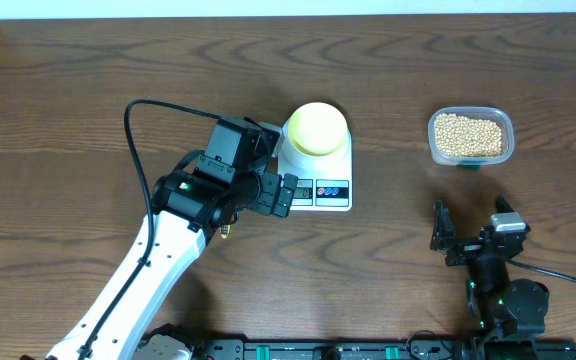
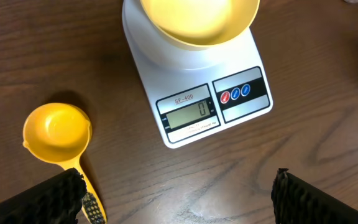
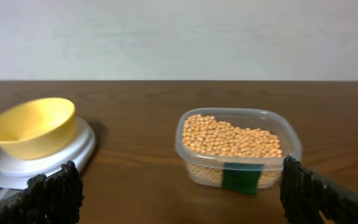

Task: Scoop item into bowl and weigh 50g on scale

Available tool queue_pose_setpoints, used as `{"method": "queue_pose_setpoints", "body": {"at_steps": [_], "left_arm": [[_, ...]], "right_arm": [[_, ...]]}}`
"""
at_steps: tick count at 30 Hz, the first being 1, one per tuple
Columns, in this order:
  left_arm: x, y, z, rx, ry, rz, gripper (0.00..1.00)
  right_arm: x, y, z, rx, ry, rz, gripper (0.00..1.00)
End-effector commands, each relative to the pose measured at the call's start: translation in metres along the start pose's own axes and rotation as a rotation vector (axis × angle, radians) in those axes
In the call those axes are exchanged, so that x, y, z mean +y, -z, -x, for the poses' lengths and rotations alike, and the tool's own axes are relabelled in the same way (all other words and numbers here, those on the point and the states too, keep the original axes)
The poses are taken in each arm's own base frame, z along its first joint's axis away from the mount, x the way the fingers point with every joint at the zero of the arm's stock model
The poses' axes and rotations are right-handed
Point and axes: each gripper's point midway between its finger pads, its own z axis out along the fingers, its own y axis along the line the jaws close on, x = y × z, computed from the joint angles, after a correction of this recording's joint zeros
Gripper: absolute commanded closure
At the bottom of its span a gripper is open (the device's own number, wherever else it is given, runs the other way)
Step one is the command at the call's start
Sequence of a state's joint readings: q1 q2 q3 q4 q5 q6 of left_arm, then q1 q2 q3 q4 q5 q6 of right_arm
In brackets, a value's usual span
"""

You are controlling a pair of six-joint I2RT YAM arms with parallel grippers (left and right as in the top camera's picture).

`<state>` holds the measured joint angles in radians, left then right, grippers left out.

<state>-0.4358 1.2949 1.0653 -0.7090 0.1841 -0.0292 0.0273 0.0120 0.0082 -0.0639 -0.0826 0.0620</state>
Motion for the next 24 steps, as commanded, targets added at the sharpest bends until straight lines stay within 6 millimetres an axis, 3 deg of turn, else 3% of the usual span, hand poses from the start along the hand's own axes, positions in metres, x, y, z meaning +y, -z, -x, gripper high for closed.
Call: {"method": "queue_pose_setpoints", "body": {"at_steps": [1, 7, 15, 20, 24], "left_arm": [[-0.002, -0.005, -0.007, 0.023, 0.011, -0.016, 0.02], [-0.002, -0.005, -0.007, 0.023, 0.011, -0.016, 0.02], [-0.002, -0.005, -0.007, 0.023, 0.011, -0.016, 0.02], [-0.002, -0.005, -0.007, 0.023, 0.011, -0.016, 0.02], [-0.002, -0.005, -0.007, 0.023, 0.011, -0.016, 0.02]], "right_arm": [[0.005, 0.000, 0.003, -0.013, -0.112, 0.032, 0.01], [0.014, 0.003, 0.031, -0.123, -0.118, 0.088, 0.01], [0.010, 0.018, 0.093, -0.273, 0.024, 0.038, 0.01], [-0.006, 0.024, 0.142, -0.254, 0.087, -0.072, 0.01], [-0.011, 0.010, 0.168, -0.116, 0.126, -0.097, 0.01]]}}
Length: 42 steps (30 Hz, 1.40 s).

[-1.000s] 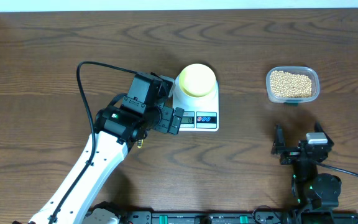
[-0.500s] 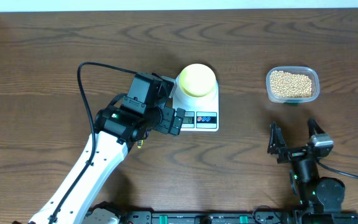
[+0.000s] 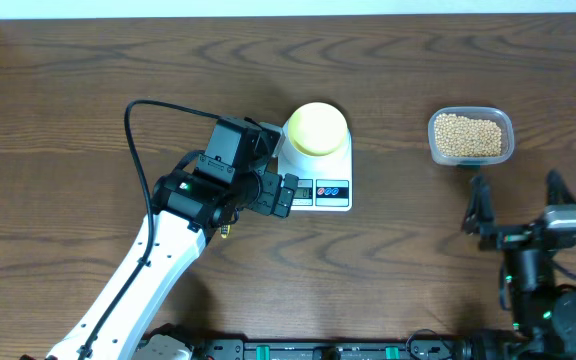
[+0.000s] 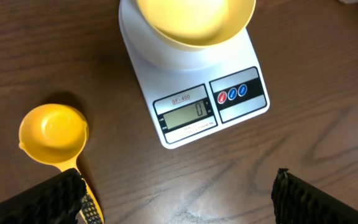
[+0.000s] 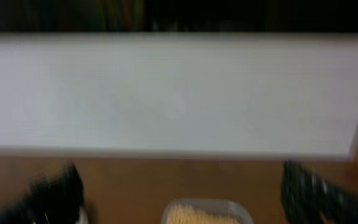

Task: Scoop item into bowl and weigh 50g on scale

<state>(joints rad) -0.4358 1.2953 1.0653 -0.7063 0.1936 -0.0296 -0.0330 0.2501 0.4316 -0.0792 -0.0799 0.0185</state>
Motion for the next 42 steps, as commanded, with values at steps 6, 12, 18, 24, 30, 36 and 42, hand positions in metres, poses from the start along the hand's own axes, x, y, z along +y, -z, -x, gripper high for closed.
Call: {"method": "queue_pose_setpoints", "body": {"at_steps": [6, 12, 18, 24, 30, 36, 42], "left_arm": [[0.000, -0.005, -0.007, 0.025, 0.011, -0.006, 0.02], [0.000, -0.005, -0.007, 0.025, 0.011, -0.006, 0.02], [0.000, -0.005, -0.007, 0.024, 0.011, -0.006, 0.02], [-0.001, -0.005, -0.007, 0.024, 0.011, -0.006, 0.02], [0.003, -0.005, -0.006, 0.019, 0.007, 0.015, 0.02], [0.050, 0.001, -0.015, 0.040, 0.222, 0.163, 0.02], [0.102, 0.015, -0.035, 0.080, 0.426, 0.253, 0.02]], "right_arm": [[-0.011, -0.051, 0.012, 0.305, 0.099, -0.020, 0.01], [-0.003, -0.084, -0.006, 0.493, 0.064, 0.057, 0.01], [0.015, -0.099, -0.031, 0.574, 0.019, 0.174, 0.01], [0.049, -0.097, -0.039, 0.596, -0.057, 0.377, 0.01], [0.087, -0.087, -0.031, 0.574, -0.135, 0.611, 0.01], [0.098, -0.092, -0.041, 0.628, -0.218, 0.618, 0.01], [0.111, -0.100, -0.056, 0.681, -0.278, 0.633, 0.01]]}}
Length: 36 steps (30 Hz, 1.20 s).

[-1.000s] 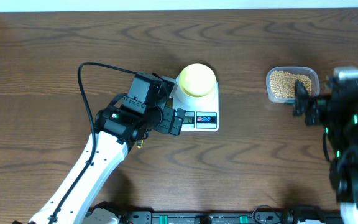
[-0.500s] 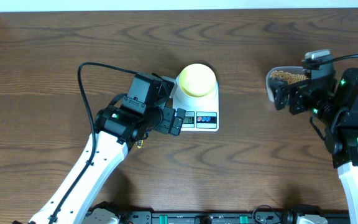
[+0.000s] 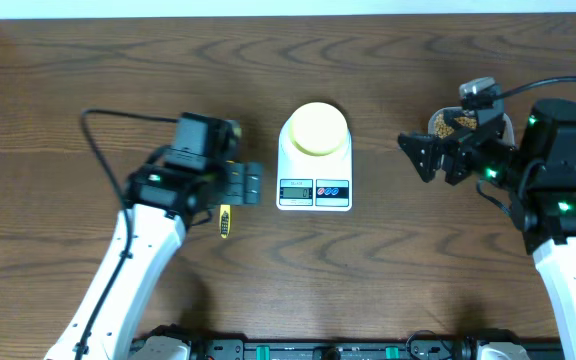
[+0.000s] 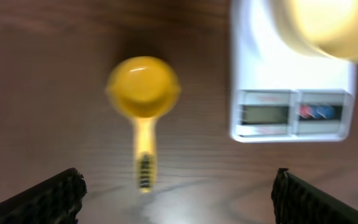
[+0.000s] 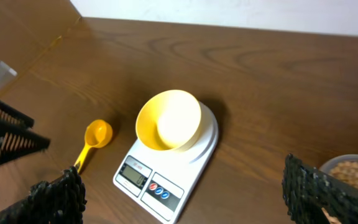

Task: Scoop item into bowl and weigh 50g on scale
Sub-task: 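Grasp the yellow scoop's handle with the left gripper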

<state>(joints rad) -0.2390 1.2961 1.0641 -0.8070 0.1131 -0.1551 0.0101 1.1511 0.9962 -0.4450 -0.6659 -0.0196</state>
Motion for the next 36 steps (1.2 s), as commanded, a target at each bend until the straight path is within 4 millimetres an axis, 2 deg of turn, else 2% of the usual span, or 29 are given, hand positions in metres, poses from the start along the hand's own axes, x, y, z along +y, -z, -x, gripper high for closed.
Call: {"method": "queue_pose_setpoints", "body": {"at_steps": [1, 4, 10, 13, 22, 29, 36], "left_arm": [[0.037, -0.002, -0.006, 0.028, 0.148, 0.077, 0.02], [0.047, -0.001, -0.006, 0.033, 0.224, 0.060, 0.02], [0.045, -0.001, -0.011, 0.059, 0.236, 0.033, 0.01], [0.048, -0.005, -0.021, 0.106, 0.238, 0.050, 0.11], [0.056, -0.044, -0.059, 0.324, 0.262, 0.089, 0.16], [0.060, -0.078, -0.067, 0.398, 0.263, 0.100, 0.19], [0.049, -0.102, -0.069, 0.433, 0.154, -0.009, 0.20]], "right_arm": [[0.012, -0.012, 0.006, 0.005, -0.068, 0.058, 0.01], [0.023, -0.027, 0.001, 0.033, -0.078, 0.098, 0.01], [0.046, -0.053, -0.011, 0.084, -0.044, 0.165, 0.01], [0.050, -0.057, -0.011, 0.085, -0.034, 0.178, 0.01], [0.049, -0.058, -0.010, 0.080, -0.052, 0.166, 0.01], [0.049, -0.058, -0.010, 0.080, -0.053, 0.166, 0.01], [0.049, -0.058, -0.009, 0.079, -0.052, 0.166, 0.01]]}}
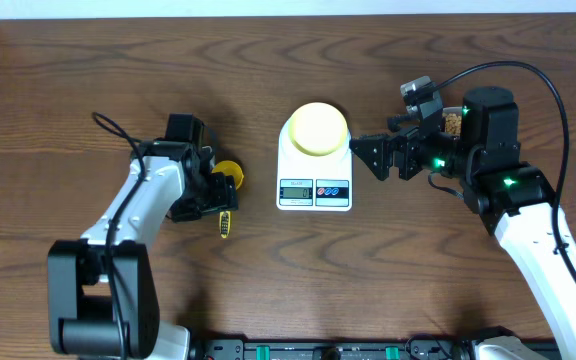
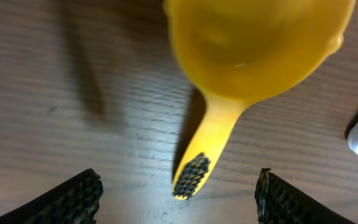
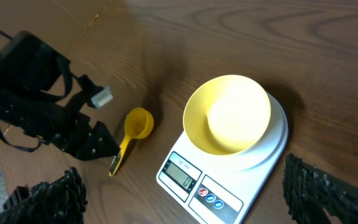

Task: Scoop item into bowl and weigh 50g on scale
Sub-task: 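Grasp the yellow scoop's handle with the left gripper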

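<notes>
A yellow scoop (image 2: 253, 43) lies on the table left of the scale, its handle (image 2: 194, 168) pointing toward the front. My left gripper (image 2: 179, 202) is open low over it, one finger on each side of the handle's end; in the overhead view the left gripper (image 1: 211, 200) covers part of the scoop (image 1: 228, 177). The white scale (image 1: 315, 175) carries an empty yellow bowl (image 1: 315, 128), and its display (image 3: 182, 177) reads 0. My right gripper (image 1: 383, 157) hangs open just right of the scale, holding nothing. The bean container (image 1: 452, 122) is mostly hidden behind the right arm.
The brown wooden table (image 1: 288, 60) stretches around the scale. A black cable (image 1: 113, 135) loops off the left arm, and another arcs over the right arm (image 1: 528, 85). The white wall edge runs along the back.
My left gripper has come down close over the scoop handle, still open. My right gripper has shifted left from the bean container to just beside the scale.
At first the left gripper hovered at the scale's left edge and the right arm rested low at the front right, facing the beans. The right arm then rose and stood by the container. The left gripper moved over the scoop and now straddles its handle.
</notes>
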Available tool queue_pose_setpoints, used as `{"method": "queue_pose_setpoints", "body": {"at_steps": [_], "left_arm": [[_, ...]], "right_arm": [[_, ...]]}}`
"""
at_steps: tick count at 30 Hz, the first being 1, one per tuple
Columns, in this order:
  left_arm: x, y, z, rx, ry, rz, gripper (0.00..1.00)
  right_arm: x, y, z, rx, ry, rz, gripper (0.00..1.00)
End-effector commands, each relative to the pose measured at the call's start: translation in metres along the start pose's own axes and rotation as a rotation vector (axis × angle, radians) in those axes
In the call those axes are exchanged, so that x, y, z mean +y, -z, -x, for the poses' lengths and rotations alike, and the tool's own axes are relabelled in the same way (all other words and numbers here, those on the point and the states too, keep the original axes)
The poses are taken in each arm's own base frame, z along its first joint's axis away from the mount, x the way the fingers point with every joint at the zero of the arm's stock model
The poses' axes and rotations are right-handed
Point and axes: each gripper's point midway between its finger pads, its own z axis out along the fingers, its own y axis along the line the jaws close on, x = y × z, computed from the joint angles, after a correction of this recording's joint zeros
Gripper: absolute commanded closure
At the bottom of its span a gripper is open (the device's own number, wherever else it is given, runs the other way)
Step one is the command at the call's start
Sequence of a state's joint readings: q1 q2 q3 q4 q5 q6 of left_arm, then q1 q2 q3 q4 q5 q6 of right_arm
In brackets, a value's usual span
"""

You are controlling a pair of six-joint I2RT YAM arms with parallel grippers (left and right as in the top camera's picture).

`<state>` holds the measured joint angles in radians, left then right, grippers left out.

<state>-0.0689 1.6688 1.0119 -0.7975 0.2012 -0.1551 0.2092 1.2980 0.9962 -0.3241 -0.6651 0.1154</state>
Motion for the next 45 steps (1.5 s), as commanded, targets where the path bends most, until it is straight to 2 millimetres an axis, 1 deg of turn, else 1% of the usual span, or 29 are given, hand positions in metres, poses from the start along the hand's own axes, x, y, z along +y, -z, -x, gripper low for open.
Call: {"method": "queue_pose_setpoints", "body": {"at_steps": [1, 4, 9, 12, 15, 21, 25, 29, 30, 35, 38, 45], "left_arm": [[-0.003, -0.013, -0.006, 0.050, -0.064, -0.033, 0.20], [-0.002, -0.022, -0.005, 0.068, -0.063, -0.031, 0.20], [-0.004, -0.030, 0.001, 0.060, -0.069, -0.044, 0.30], [-0.009, -0.033, 0.005, 0.046, -0.102, -0.073, 0.30], [-0.009, -0.034, 0.007, 0.042, -0.108, -0.073, 0.35], [-0.010, -0.034, 0.009, 0.033, -0.112, -0.075, 0.52], [-0.010, -0.034, 0.011, 0.024, -0.124, -0.077, 0.57], [-0.011, -0.034, 0.012, 0.020, -0.125, -0.078, 0.71], [-0.011, -0.034, 0.012, 0.020, -0.125, -0.078, 0.73], [-0.011, -0.034, 0.012, 0.020, -0.125, -0.077, 0.75], [-0.011, -0.034, 0.012, 0.022, -0.125, -0.082, 0.80], [-0.019, -0.033, 0.009, 0.031, -0.123, -0.128, 0.82]], "right_arm": [[0.006, 0.002, 0.009, -0.019, 0.010, 0.009, 0.01], [0.006, 0.002, 0.009, -0.019, 0.011, 0.009, 0.01], [0.006, 0.002, 0.010, -0.019, 0.015, 0.009, 0.01], [0.006, 0.002, 0.010, -0.020, 0.019, 0.009, 0.01], [0.006, 0.002, 0.010, -0.019, 0.018, 0.009, 0.01], [0.006, 0.002, 0.009, -0.018, 0.017, 0.008, 0.01], [0.006, 0.002, 0.009, -0.017, 0.016, 0.008, 0.01], [0.006, 0.002, 0.009, -0.015, 0.015, 0.008, 0.01], [0.006, 0.002, 0.008, -0.015, 0.015, 0.008, 0.01], [0.006, 0.002, 0.008, -0.013, 0.013, 0.008, 0.01], [0.006, 0.002, 0.007, -0.010, 0.011, 0.008, 0.01], [0.006, 0.002, 0.006, -0.007, 0.009, 0.008, 0.02]]}}
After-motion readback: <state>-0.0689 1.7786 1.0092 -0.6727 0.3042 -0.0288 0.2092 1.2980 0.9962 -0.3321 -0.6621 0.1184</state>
